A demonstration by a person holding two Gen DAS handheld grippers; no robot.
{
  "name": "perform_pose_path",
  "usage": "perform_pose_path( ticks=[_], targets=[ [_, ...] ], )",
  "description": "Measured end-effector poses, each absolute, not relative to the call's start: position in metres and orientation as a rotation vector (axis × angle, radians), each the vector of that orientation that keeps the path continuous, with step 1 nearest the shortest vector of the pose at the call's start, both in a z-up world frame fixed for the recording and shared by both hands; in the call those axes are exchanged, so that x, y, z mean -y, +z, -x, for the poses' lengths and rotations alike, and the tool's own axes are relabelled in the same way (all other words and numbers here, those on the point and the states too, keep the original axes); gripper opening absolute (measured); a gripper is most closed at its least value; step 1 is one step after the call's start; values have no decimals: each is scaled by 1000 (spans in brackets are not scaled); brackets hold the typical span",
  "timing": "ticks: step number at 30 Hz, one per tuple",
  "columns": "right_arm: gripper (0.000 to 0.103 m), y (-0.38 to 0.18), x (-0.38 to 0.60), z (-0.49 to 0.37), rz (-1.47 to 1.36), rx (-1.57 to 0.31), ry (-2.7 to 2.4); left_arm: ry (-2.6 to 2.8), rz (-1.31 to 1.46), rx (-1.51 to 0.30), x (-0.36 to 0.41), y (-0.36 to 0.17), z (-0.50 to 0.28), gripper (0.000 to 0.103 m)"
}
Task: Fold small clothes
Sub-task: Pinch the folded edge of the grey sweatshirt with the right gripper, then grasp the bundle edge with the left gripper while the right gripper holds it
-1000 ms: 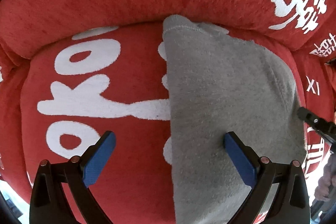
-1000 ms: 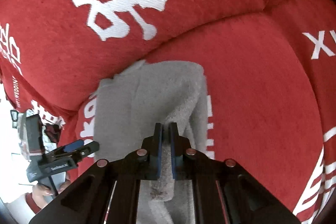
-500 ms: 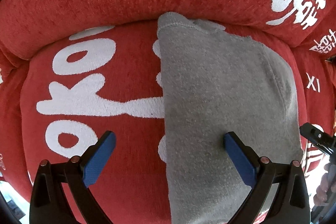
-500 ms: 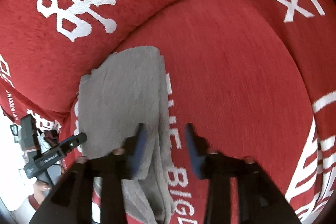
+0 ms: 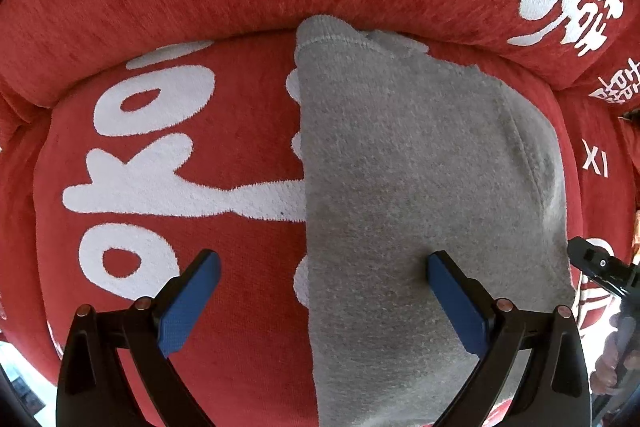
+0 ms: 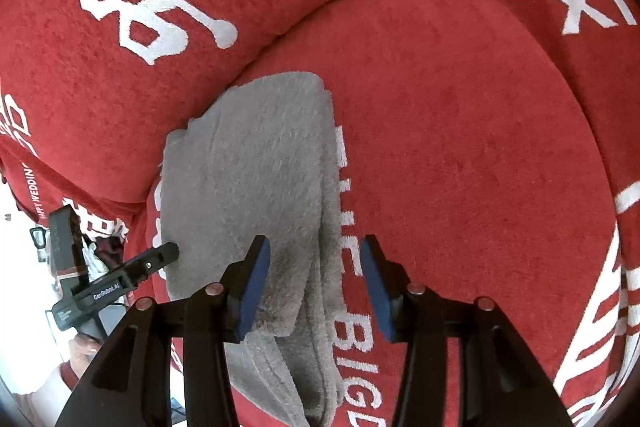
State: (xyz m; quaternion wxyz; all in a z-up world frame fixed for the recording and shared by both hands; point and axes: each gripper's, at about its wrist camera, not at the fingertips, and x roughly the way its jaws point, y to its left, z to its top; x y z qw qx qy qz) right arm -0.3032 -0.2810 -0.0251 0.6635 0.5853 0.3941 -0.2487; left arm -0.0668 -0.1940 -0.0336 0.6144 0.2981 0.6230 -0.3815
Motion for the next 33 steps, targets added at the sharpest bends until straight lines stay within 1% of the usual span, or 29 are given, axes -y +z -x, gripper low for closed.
perform_pose_path(
  ticks=[9, 15, 19, 30, 31, 33],
  targets=[
    [51, -37, 283, 304, -1365, -884, -530, -950, -671, -1485, 199, -39, 65, 103],
    [59, -44, 285, 305, -1389, -865, -455, -1061, -561, -1684, 195, -58, 53, 103],
    [59, -55, 287, 302, -1415, -865, -391, -1100, -531, -1737, 199, -69, 51, 103],
    [61, -72, 292, 265, -1428, -822, -207, -1155, -579, -1654, 221, -71, 77, 103],
    [61, -73, 291, 265, -1444, -813, -210, -1152, -576, -1647, 218, -71, 77, 100],
    [55, -74, 288, 266, -1471, -811, -238, -1145, -567, -1622, 212, -66, 75, 92]
  ],
)
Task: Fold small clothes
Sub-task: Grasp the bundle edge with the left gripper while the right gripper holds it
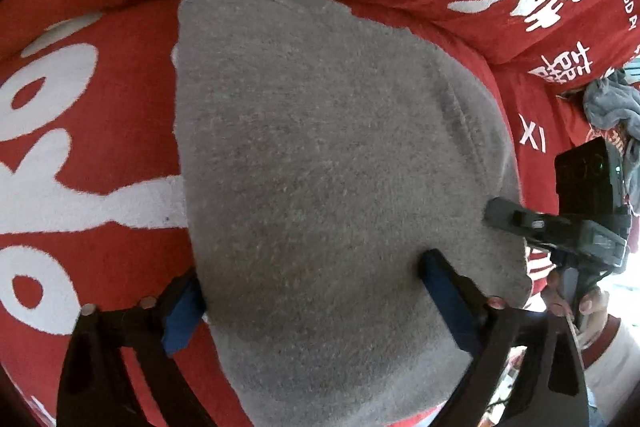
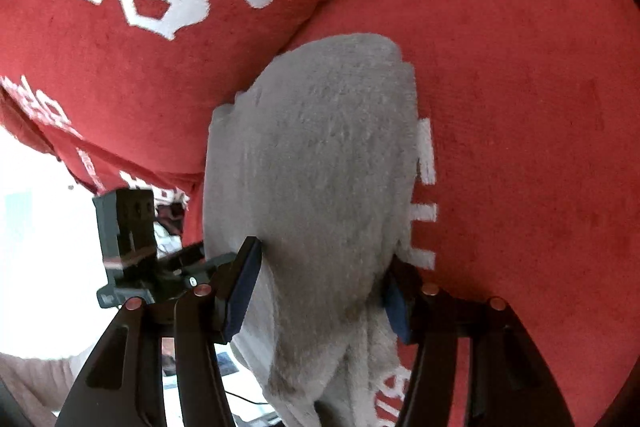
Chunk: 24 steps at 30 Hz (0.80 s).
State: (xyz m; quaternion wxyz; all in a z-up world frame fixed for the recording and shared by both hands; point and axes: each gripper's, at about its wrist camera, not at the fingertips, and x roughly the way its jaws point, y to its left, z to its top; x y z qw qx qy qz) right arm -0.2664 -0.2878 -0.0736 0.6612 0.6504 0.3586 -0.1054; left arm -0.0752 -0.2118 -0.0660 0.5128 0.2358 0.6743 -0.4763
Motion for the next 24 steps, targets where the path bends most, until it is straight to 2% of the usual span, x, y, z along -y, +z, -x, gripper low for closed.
perform_pose_path(
  ticks=[1, 2, 3, 5, 7, 12, 24],
  targets=[
    [39, -74, 286, 266, -1477, -823, -249, -1151, -556, -1605, 210, -62, 75, 85],
    [36, -73, 283, 268, -1490, -816, -259, -1157, -548, -1592, 208, -59, 75, 76],
    [31, -70, 280, 269, -1499, -801, -271, -1166, -543, -1581, 207, -56, 75, 71],
    [28, -62, 275, 270, -1508, -774, -276, -1191, -531, -1566, 203, -49, 73, 55],
    [27, -53, 269, 269, -1527, -737, -265, -1214, -511, -1569, 199, -42, 68, 50],
    [27, -25, 248, 264, -1558, -657, -240, -1280, -463, -1560, 187, -17, 66, 48],
    [27, 25, 182, 237, -1564, -647, -188, -1296, -445, -1542, 112, 34, 39, 48]
  ],
)
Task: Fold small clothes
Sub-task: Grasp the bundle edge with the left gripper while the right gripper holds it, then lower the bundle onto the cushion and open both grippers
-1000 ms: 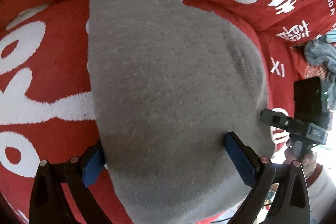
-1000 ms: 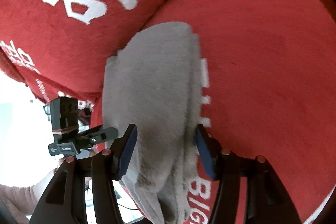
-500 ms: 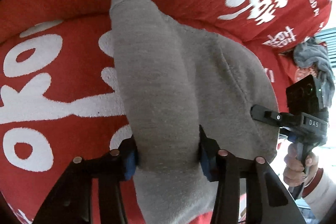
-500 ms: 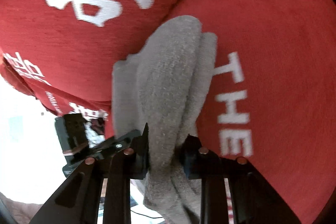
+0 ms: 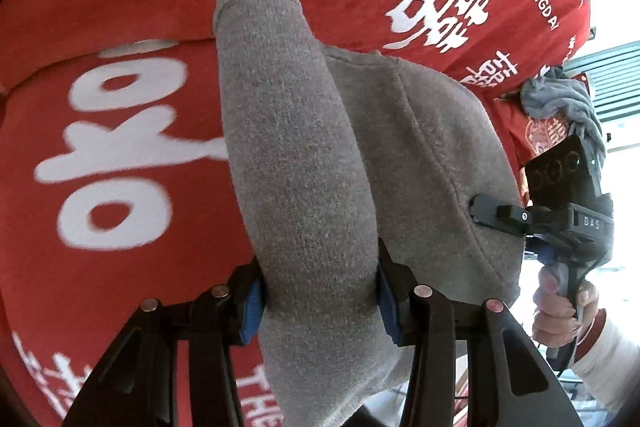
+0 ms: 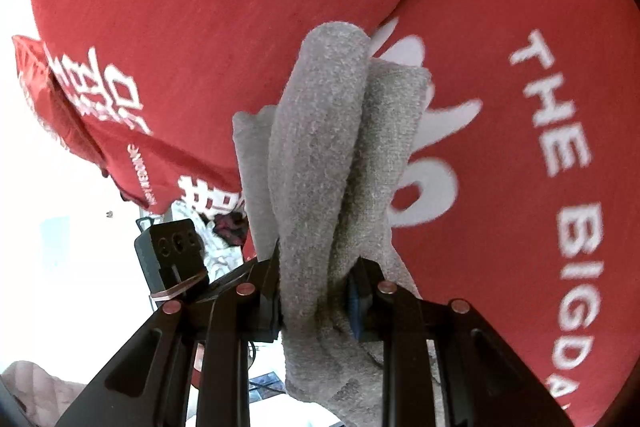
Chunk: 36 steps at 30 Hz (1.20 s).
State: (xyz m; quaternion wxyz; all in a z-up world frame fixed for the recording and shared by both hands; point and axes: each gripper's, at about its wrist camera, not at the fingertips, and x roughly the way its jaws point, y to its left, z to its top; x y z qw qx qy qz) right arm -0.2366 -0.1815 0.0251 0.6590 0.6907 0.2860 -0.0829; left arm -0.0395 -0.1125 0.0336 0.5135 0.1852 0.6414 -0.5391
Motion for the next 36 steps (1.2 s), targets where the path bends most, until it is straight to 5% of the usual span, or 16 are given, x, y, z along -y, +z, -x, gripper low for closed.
perform_pose_path(
  ticks=[14, 24, 28, 36],
  targets=[
    [27, -14, 114, 163, -1527, -852, -169, -1085, -489, -1601, 19, -17, -7, 48],
    [39, 7, 128, 181, -1221, -1145, -515, -930, -520, -1494, -10, 0, -34, 49],
    [16, 29, 123, 184, -1163, -1122, -554, -954, -510, -1453, -12, 17, -32, 49],
    [11, 47, 88, 163, -1069, -1114, -475, -1103, -520, -1474, 20, 16, 12, 49]
  ],
)
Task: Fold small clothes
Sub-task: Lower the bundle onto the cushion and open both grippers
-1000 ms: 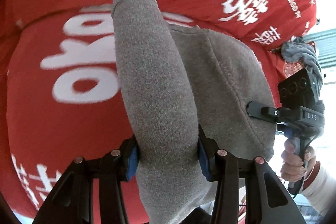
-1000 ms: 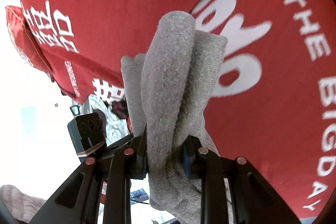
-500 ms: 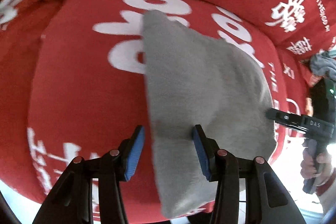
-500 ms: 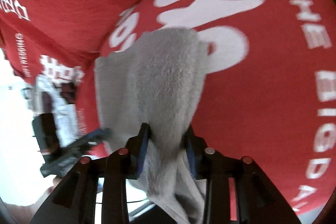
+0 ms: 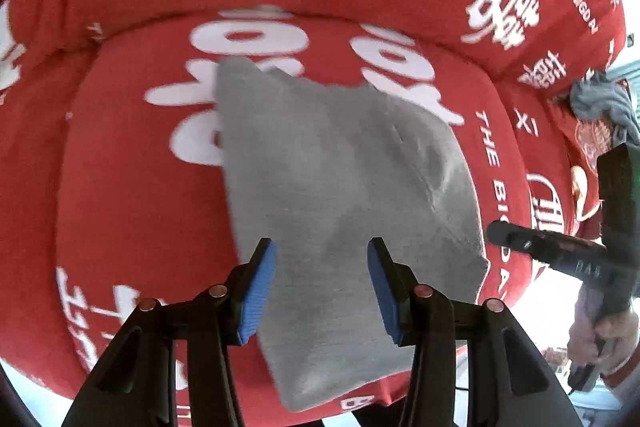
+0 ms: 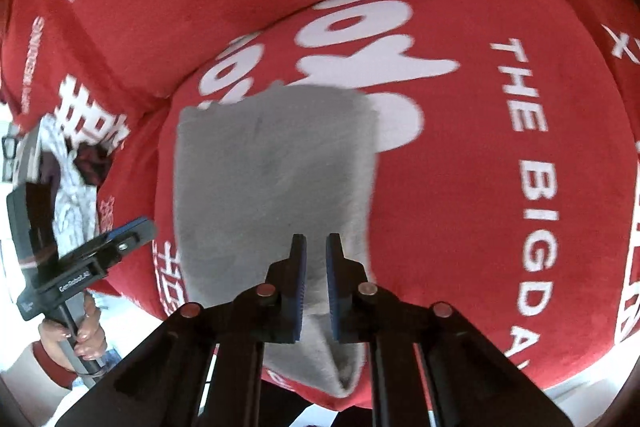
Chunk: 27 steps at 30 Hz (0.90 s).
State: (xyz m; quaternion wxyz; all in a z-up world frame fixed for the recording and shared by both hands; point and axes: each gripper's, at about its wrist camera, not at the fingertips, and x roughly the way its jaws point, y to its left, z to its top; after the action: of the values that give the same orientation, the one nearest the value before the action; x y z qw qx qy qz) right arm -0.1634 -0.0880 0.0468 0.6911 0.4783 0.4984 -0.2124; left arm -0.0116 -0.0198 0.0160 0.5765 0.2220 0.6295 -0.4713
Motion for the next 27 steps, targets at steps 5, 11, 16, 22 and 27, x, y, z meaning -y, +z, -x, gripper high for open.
perform_pose_path(
  ticks=[5, 11, 16, 22, 27],
  targets=[
    [11, 23, 64, 147, -910, -1267, -513, -1050, -543, -1503, 16, -15, 15, 49],
    [8, 5, 64, 152, -882, -1279, -521, -1046, -556, -1502, 14, -17, 12, 49],
    [8, 12, 60, 159, -897, -1279, -539, -1027, -587, -1492, 16, -15, 17, 49],
    [9, 16, 61, 166, -946, -1290, -589, -994, -604, -1502, 15, -13, 19, 50],
    [9, 18, 64, 175, -1012, -1287, -628, -974, -612, -1509, 14, -13, 20, 50]
  ],
)
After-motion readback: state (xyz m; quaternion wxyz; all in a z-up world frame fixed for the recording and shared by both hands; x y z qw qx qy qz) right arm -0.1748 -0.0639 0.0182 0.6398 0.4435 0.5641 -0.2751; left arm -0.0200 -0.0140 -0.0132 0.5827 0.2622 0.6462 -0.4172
